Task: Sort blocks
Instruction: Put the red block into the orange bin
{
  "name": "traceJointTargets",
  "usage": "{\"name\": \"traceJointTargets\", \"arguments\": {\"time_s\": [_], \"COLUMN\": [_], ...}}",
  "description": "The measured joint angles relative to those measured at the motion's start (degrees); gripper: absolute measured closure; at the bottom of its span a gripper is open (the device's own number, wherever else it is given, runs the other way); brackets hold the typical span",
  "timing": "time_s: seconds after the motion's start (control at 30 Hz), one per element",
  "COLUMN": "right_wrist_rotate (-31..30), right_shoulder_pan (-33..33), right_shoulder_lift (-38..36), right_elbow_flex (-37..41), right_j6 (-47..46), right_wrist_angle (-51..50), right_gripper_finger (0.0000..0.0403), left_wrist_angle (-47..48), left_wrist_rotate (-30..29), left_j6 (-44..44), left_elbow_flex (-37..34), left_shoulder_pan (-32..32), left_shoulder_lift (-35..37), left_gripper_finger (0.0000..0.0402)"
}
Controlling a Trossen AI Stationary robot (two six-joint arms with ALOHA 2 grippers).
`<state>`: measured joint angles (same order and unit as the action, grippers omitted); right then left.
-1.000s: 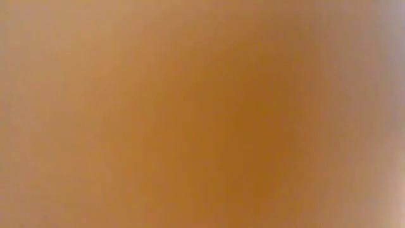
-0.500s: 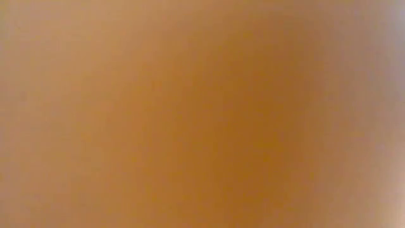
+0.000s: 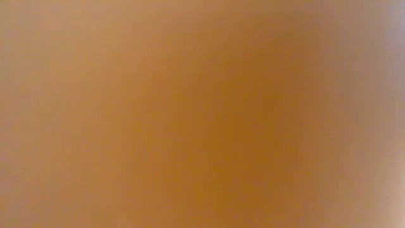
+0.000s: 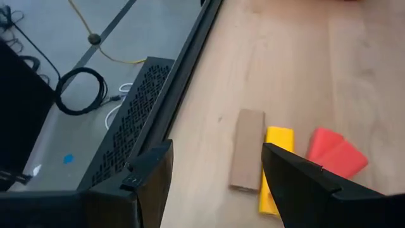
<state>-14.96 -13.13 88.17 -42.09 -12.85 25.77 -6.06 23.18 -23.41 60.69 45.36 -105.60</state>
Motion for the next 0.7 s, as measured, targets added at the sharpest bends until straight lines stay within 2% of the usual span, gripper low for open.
{"name": "traceJointTargets", "arguments": {"time_s": [0.7], "right_wrist_rotate": [0.35], "right_shoulder_pan": [0.5], "right_shoulder_lift": [3.99], "right_elbow_flex": [-0.02], "right_j6": [-1.65], "right_wrist_angle": [2.82], "right_gripper_finger": [0.0135], "left_wrist_angle": [7.48], "left_wrist_rotate": [-2.99], "left_j6": [-2.85], "left_elbow_flex": [0.0], "left_shoulder_pan": [-3.94], "left_shoulder_lift": [0.22], "left_gripper_finger": [0.0165]}}
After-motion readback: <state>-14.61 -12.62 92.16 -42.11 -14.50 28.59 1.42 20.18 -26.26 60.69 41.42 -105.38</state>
